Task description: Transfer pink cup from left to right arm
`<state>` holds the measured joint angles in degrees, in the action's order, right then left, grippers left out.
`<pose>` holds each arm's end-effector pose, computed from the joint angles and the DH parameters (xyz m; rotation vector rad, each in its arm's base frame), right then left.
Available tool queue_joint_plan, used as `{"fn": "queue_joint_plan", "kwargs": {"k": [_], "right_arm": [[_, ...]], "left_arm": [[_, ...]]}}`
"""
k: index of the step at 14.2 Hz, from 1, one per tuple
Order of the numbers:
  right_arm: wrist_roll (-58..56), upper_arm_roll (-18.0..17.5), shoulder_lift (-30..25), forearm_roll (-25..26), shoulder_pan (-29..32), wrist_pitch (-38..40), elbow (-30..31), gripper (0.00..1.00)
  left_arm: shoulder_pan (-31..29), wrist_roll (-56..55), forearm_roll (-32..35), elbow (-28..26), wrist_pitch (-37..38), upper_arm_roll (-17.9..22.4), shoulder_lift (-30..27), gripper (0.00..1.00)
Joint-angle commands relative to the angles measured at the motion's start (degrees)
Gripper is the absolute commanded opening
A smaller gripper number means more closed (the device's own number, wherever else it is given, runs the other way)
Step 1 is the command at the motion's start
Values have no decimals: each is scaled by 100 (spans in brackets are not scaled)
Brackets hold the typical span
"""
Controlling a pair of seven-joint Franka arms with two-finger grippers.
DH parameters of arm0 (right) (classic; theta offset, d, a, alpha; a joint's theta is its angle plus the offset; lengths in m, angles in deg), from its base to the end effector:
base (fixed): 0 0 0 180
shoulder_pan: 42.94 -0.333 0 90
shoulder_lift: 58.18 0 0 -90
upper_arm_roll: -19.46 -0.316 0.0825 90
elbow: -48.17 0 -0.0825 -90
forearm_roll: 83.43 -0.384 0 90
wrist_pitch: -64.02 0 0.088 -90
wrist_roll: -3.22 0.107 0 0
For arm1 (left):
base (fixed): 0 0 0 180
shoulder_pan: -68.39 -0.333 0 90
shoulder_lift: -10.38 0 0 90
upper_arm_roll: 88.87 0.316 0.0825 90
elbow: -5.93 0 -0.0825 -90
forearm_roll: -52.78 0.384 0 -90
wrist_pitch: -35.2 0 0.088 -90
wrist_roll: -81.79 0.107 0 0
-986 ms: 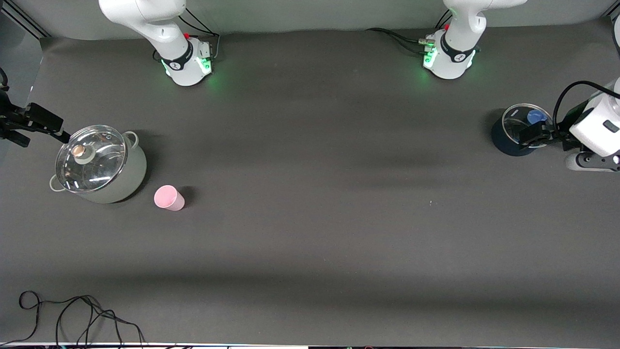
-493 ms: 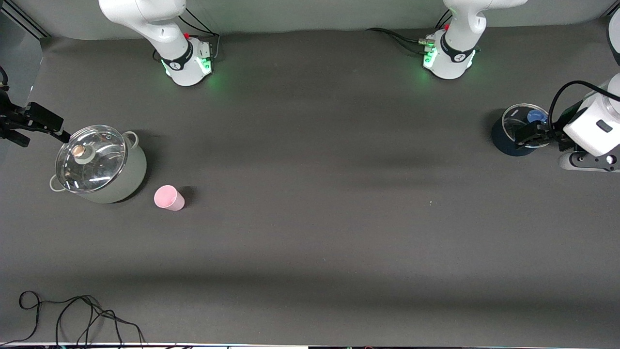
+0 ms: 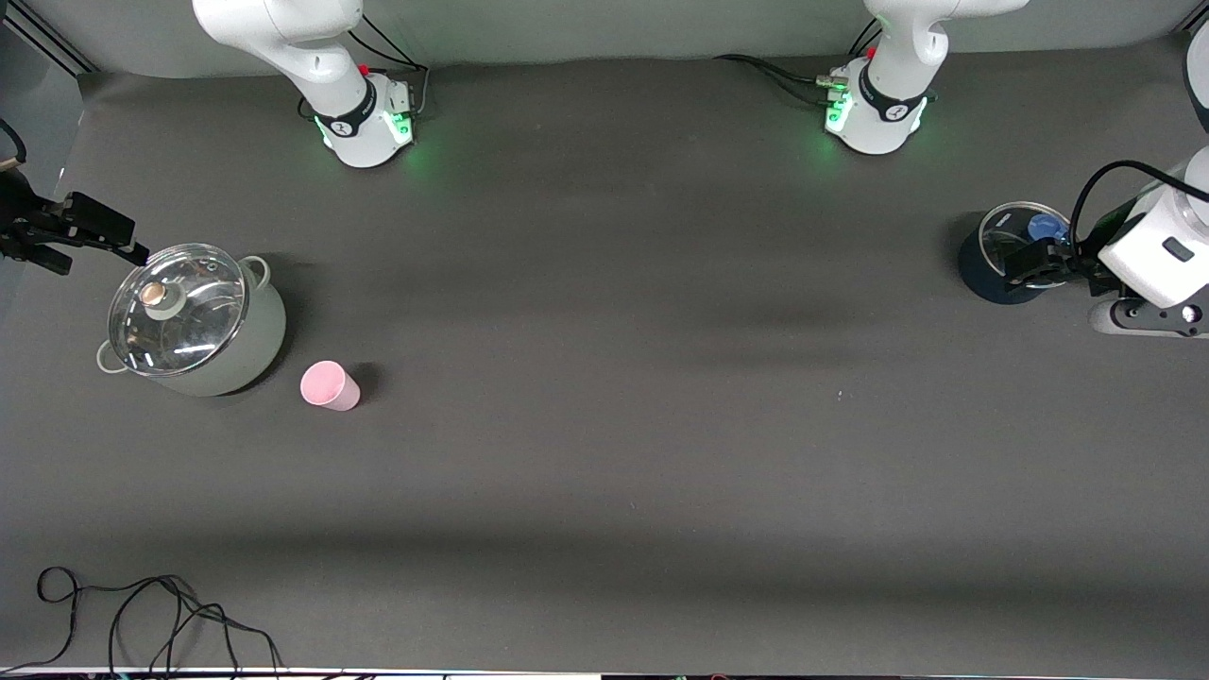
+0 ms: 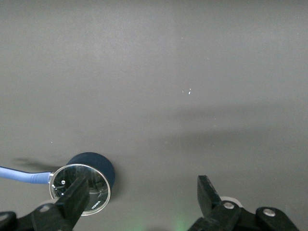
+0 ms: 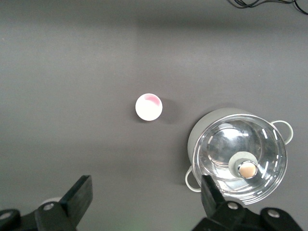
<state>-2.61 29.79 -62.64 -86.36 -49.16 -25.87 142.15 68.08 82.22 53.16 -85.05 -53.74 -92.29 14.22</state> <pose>0.5288 -0.0364 0.6333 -3.0768 -0.0473 -0.0166 0.5689 -0.0291 0.5773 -3.1309 0.0972 0.1605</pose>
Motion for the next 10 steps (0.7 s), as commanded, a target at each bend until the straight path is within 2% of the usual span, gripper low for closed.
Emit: {"fn": "queue_joint_plan", "kwargs": {"k": [1, 10], "right_arm": [[-155, -83, 15, 11, 103, 173, -47, 100], [-163, -136, 50, 20, 103, 191, -73, 100]], "left_arm": [[75, 80, -47, 212, 26, 70, 135, 100], [75, 80, -47, 283, 27, 70, 214, 100]]}}
